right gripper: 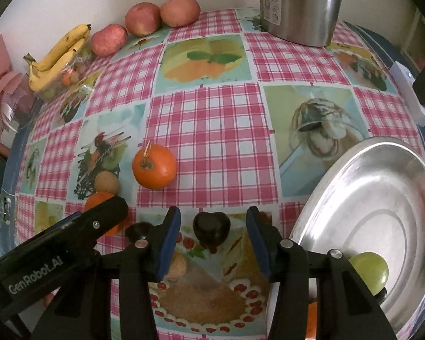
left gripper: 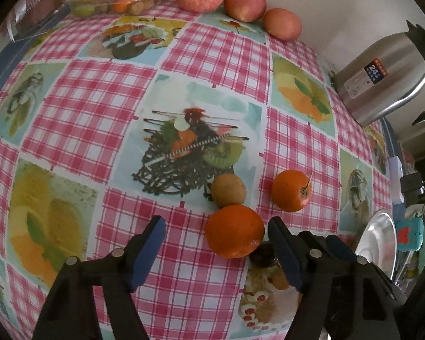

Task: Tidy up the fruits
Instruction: 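Close the left tool on a tangerine while the right tool closes on a dark plum, then carry the tangerine in the left tool and plum in the right tool over the plate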

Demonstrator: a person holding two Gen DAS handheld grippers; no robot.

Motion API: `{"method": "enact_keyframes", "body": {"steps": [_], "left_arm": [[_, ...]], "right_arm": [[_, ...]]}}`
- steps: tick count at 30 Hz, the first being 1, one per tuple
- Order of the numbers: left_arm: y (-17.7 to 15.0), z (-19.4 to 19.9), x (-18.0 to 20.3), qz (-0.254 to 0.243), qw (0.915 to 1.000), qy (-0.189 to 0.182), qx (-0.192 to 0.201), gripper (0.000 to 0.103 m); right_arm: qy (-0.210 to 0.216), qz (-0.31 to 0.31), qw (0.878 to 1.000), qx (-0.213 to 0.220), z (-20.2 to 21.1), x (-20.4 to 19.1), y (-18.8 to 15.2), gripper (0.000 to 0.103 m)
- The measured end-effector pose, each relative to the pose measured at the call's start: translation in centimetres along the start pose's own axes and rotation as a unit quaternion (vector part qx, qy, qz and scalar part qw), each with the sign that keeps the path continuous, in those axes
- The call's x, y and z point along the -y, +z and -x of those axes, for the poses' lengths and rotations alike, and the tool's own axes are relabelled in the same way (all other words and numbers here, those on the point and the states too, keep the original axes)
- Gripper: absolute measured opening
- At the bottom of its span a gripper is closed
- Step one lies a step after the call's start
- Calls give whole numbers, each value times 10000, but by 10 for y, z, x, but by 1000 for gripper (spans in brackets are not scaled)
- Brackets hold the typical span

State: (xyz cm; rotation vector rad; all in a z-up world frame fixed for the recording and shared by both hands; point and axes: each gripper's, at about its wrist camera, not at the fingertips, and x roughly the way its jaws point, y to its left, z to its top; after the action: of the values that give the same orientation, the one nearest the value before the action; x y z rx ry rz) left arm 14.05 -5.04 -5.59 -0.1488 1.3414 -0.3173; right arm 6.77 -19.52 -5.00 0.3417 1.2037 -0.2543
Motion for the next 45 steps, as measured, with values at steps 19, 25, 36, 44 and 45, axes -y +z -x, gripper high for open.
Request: {"method": "enact_keyframes", "body": {"steps": [19,25,36,44,45], "left_arm": [[1,4,2,137,9994,-318,-86,43],[1,6,0,214,9993,-294,-74,43],[1,20,6,149,9992,-364,89,43],[3,50,11,54,9979,-516,399,43],[3,55,13,32,9976,-531,448,43]], "right_arm": [[-31,56,10000,-29,-3,-5,0,32],[-12,-8,10000,-20,-1,-4,-1,27],[-18,-105,9998,175,15,1,2,26],[36,-160,9977,655,52,3,8,26],[44,-163,9973,719,57,4,8,26]]}}
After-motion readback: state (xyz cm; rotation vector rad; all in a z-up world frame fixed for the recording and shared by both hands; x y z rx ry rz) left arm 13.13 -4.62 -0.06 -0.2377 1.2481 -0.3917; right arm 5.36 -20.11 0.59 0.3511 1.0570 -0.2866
